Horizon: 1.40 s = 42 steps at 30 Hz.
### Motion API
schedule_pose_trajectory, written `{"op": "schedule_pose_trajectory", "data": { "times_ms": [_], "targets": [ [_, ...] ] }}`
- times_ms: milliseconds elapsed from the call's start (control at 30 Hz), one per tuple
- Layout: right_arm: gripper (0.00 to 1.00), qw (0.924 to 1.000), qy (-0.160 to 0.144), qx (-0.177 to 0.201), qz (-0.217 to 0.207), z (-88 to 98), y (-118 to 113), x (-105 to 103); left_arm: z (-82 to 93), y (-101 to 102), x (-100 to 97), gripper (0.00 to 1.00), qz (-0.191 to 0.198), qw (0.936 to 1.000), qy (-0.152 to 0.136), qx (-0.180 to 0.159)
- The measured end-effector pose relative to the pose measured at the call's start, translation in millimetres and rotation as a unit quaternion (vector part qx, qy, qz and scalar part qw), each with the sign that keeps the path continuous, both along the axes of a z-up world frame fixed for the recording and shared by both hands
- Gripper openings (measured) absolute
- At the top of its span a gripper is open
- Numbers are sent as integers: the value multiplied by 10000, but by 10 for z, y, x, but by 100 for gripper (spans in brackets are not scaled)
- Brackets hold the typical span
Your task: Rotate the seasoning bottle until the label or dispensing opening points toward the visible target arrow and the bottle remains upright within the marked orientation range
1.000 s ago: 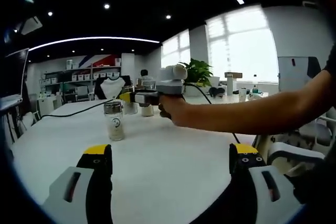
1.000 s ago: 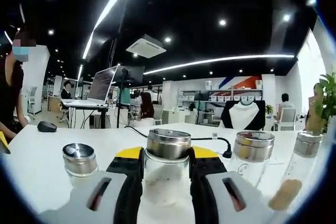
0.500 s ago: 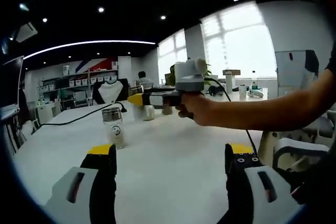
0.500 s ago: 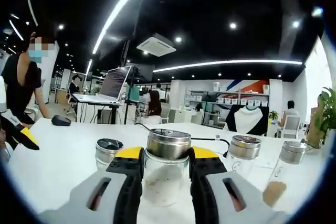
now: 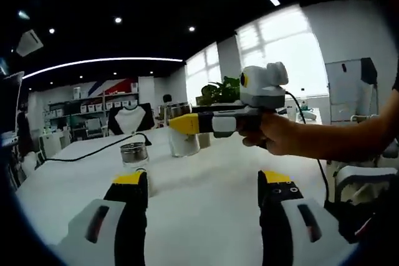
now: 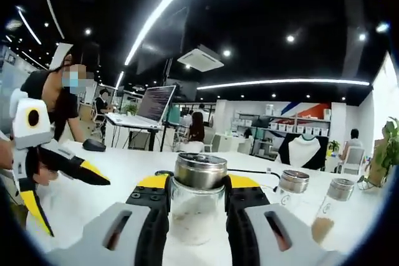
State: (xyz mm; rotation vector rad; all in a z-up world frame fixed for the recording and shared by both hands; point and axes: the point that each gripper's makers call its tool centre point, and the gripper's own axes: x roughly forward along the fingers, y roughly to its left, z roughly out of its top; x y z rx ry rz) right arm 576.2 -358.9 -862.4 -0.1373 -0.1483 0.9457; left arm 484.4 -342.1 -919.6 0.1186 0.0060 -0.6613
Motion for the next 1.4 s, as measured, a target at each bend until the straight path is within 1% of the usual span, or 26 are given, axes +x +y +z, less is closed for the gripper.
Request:
{"op": "schedule_pose_trajectory", "data": {
  "times_ms": [33, 67, 133, 167, 267, 333, 400, 433, 500, 600, 733, 800, 833, 867, 933, 1000, 1033, 1133, 1200, 1233, 1333, 1400],
  "targets": [
    [30, 10000, 28, 47, 39, 10, -8, -30, -19, -13, 23, 71, 49, 10000, 20, 51],
    [30, 9999, 92, 73, 60, 14, -23, -72, -32, -28, 54, 73, 89, 9999, -34, 108],
    [30, 9999, 94, 123, 59, 30, -47, -128, -37, -53, 91, 76, 127, 9998, -80, 90],
    [30, 9998, 109, 173, 79, 42, -63, -170, -53, -73, 118, 76, 138, 9998, -74, 94],
    [31, 9995, 156, 246, 156, 50, -82, -275, -102, -148, 154, 76, 86, 9998, -28, 183],
    [31, 9995, 143, 193, 186, 24, -77, -338, -133, -168, 192, 76, 92, 9997, 74, 210],
    [31, 9996, 97, 151, 240, -15, -73, -386, -143, -189, 196, 73, 35, 9997, 175, 137],
    [31, 9994, 113, 147, 291, -37, -67, -400, -116, -223, 194, 71, -73, 9996, 239, -88],
    [31, 9990, 201, 94, 378, -96, -58, -424, -88, -246, 193, 68, -167, 9995, 208, -196],
    [31, 9988, 219, 46, 442, -141, -57, -474, -91, -275, 206, 66, -249, 9995, 137, -117],
    [31, 9981, 249, 11, 567, -173, -42, -558, -148, -324, 234, 65, -311, 9994, 144, 40],
    [31, 9974, 184, 5, 697, -175, -26, -622, -164, -355, 223, 62, -418, 9990, 117, 124],
    [31, 9967, 177, 11, 788, -182, -17, -658, -158, -365, 213, 61, -444, 9989, 122, 100],
    [31, 9962, 237, 19, 841, -196, -18, -671, -151, -379, 203, 61, -488, 9987, 128, 62],
    [31, 9955, 286, 18, 902, -217, -27, -717, -131, -372, 182, 57, -535, 9985, 131, 6],
    [31, 9947, 275, -37, 994, -243, -30, -779, -81, -399, 115, 54, -738, 9972, 34, -62],
    [31, 9942, 278, -43, 1037, -252, -33, -803, -70, -394, 101, 54, -757, 9971, 30, -87],
    [31, 9919, 350, 94, 1217, -246, -54, -898, -38, -424, 32, 51, -938, 9955, -31, -107],
    [31, 9900, 362, 157, 1354, -236, -65, -955, -44, -430, 9, 51, -985, 9951, -118, 13],
    [31, 9893, 376, 175, 1396, -233, -70, -973, -41, -442, -5, 51, -1034, 9945, -139, 17],
    [31, 9875, 399, 255, 1505, -215, -81, -1031, -36, -465, -42, 48, -1174, 9930, -125, -57],
    [31, 9836, 425, 304, 1728, -208, -72, -1104, -41, -505, -90, 47, -1358, 9906, -95, -107]
  ]
}}
